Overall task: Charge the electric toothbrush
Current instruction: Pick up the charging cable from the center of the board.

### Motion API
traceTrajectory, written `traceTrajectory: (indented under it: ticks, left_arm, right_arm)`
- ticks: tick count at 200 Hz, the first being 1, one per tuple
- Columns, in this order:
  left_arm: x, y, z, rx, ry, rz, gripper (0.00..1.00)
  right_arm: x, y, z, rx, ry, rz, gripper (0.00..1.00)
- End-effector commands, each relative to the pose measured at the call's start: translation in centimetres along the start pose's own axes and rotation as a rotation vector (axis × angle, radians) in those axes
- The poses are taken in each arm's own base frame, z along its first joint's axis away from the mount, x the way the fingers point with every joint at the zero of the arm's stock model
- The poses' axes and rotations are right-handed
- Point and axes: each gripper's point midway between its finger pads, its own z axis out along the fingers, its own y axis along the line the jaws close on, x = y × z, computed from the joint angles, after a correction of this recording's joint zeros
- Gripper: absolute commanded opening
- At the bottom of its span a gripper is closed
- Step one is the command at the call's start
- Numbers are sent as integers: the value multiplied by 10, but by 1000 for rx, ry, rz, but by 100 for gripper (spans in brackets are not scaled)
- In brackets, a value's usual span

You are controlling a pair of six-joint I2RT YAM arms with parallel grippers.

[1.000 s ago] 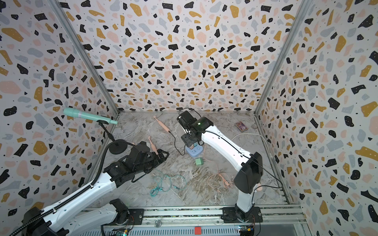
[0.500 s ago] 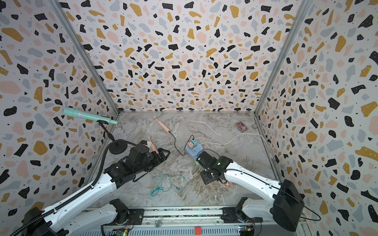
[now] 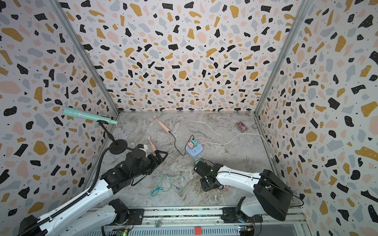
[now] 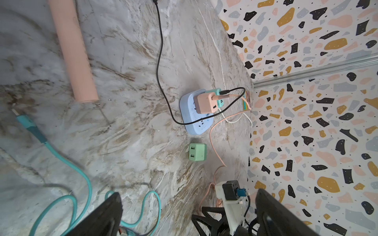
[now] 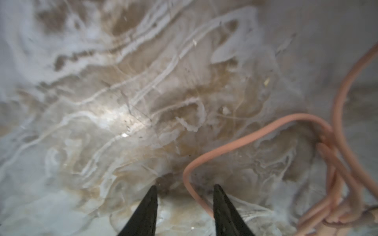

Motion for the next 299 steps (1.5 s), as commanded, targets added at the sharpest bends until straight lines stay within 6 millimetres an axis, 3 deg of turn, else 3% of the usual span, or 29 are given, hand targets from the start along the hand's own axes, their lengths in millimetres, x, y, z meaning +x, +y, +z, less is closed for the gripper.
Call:
traceTrajectory:
  ticks: [1,25,49,92,115,136,159,182,205,250,274,299]
  left_arm:
    - [-2,-7,2,36,1,-18,100]
    - [0,-9,4,44,11,-22,100]
    - [7,-9,10,76,42,-56,100]
    - [35,-17,21,141,132,-113,100]
    - [49,-26,22,177,183,-127,100]
    - [58,-27,18,221,202,-157,97]
    - [50,-29,4,286,147,-144,97]
    - [44,-48,-17,452,94,-108,97]
    - [54,-63,-27,600,105,-96,98]
    - [82,-98,-43,835,175,-68,91]
    - [84,-123,-59,910,147,-8,81]
    - [83,-133,-67,936,115,32,72]
  right_arm:
    - [10,4,13,-17,24,28,32]
    - [7,6,12,-30,6,11,17]
    - [-7,35,1,-139,-29,-54,0]
    - [-52,136,-69,-454,-243,-316,0]
    - [-68,159,-99,-562,-341,-370,0]
    - [-88,160,-120,-636,-405,-316,0]
    - [-113,144,-138,-705,-446,-158,0]
    - [-135,127,-167,-783,-539,-2,0]
    - [-148,120,-203,-885,-621,105,0]
    - [-158,101,-247,-945,-725,257,0]
    - [-156,95,-255,-960,-736,299,0]
    - [-152,97,-253,-978,-705,305,0]
